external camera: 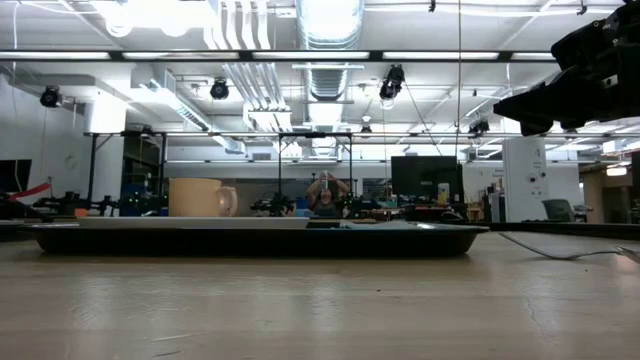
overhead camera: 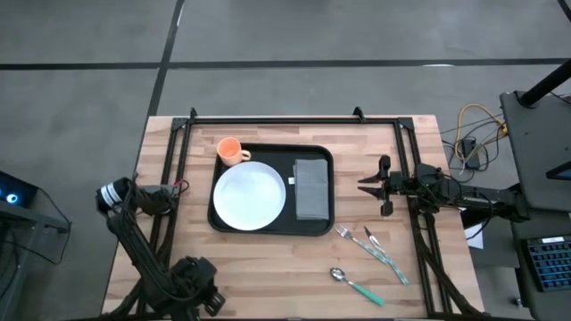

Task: Set up tray
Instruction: Put the black bowl on the white plate on the black tray

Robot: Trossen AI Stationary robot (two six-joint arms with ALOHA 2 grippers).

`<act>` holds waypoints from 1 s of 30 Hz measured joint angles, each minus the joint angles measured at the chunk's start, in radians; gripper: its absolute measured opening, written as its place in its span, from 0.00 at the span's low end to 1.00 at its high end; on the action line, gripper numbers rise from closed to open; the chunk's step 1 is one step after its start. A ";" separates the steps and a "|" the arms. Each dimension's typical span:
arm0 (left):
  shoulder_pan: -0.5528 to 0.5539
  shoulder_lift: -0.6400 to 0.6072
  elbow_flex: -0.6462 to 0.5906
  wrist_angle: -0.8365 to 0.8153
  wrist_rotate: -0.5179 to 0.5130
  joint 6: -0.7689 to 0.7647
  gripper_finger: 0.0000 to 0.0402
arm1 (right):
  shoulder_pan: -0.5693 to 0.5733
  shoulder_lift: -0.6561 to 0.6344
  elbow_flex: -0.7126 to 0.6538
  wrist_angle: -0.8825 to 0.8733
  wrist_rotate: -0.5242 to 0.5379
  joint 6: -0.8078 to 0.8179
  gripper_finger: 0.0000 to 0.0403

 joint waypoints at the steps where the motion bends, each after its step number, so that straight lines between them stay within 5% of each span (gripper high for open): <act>1: 0.000 0.006 0.003 -0.001 0.000 0.000 0.35 | 0.000 0.000 0.000 0.000 0.000 0.000 0.21; 11: 0.003 0.038 0.004 0.013 0.005 0.000 0.34 | 0.000 0.000 0.000 0.000 0.000 0.000 0.20; 19: 0.003 0.038 0.004 0.015 0.007 0.063 0.05 | 0.000 0.000 0.000 0.000 0.000 0.000 0.17; 30: 0.022 0.026 0.007 0.017 0.007 0.178 0.01 | 0.000 0.000 0.000 0.000 0.000 0.000 0.20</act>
